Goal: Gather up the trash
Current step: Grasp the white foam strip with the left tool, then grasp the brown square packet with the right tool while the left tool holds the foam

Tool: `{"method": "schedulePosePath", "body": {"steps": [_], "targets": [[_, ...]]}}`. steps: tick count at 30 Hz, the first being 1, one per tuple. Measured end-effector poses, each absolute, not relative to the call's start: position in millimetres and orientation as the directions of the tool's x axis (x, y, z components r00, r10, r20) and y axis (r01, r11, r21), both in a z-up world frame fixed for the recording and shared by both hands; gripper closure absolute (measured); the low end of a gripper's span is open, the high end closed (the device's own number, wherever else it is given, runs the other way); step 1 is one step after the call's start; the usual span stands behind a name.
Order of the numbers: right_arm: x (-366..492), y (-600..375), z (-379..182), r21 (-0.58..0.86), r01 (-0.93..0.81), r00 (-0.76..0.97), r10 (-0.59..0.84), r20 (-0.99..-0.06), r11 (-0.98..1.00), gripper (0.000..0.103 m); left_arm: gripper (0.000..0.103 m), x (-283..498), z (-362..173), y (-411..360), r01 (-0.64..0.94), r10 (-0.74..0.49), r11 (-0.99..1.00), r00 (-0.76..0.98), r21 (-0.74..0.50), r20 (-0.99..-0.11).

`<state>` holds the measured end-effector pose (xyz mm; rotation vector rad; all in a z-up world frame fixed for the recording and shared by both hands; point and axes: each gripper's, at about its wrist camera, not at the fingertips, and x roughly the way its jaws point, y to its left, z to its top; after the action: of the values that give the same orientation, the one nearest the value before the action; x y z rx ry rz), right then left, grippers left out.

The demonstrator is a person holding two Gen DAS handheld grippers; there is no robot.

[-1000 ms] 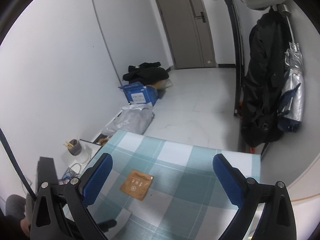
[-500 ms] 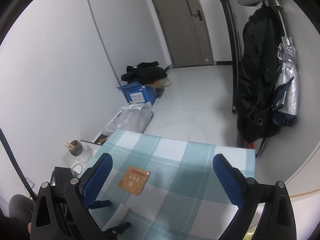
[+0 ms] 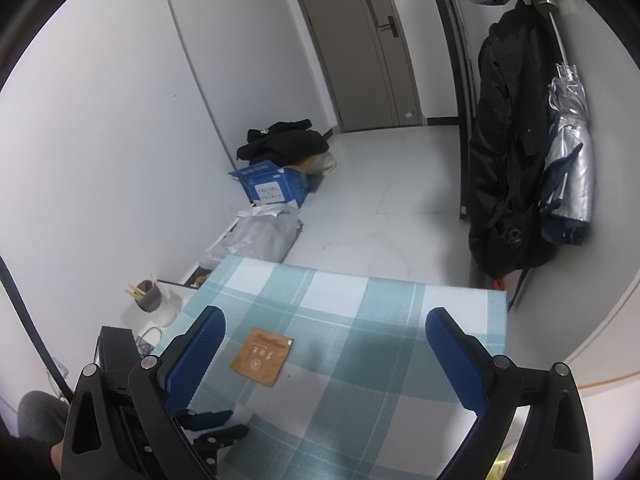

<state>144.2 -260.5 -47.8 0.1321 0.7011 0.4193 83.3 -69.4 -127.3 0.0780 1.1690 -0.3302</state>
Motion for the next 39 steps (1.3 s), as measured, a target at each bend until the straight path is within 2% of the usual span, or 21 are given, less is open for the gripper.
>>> {"method": "schedulePosePath", "body": {"steps": [9,23,29,39], "targets": [[150,-255,-57,0.28,-0.313,0.664,0.42,-0.619,0.908,0.002,0.099,87,-125,-60,0.255,-0.252,0.952,0.341,-0.169,-0.906],[166,-228,-75,0.29,-0.292,0.617,0.411,-0.671,0.911,0.002,0.1,92,-109,-8,0.102,-0.313,0.949,0.429,-0.299,-0.848],[173,-200,-92,0.253,-0.321,0.563,0.399,-0.724,0.913,0.002,0.1,92,-101,24,0.023,-0.357,0.919,0.473,-0.393,-0.806],[175,-138,-142,0.128,-0.437,0.45,0.34,-0.826,0.89,0.003,0.1,90,-98,69,-0.06,-0.352,0.89,0.54,-0.452,-0.764]]}}
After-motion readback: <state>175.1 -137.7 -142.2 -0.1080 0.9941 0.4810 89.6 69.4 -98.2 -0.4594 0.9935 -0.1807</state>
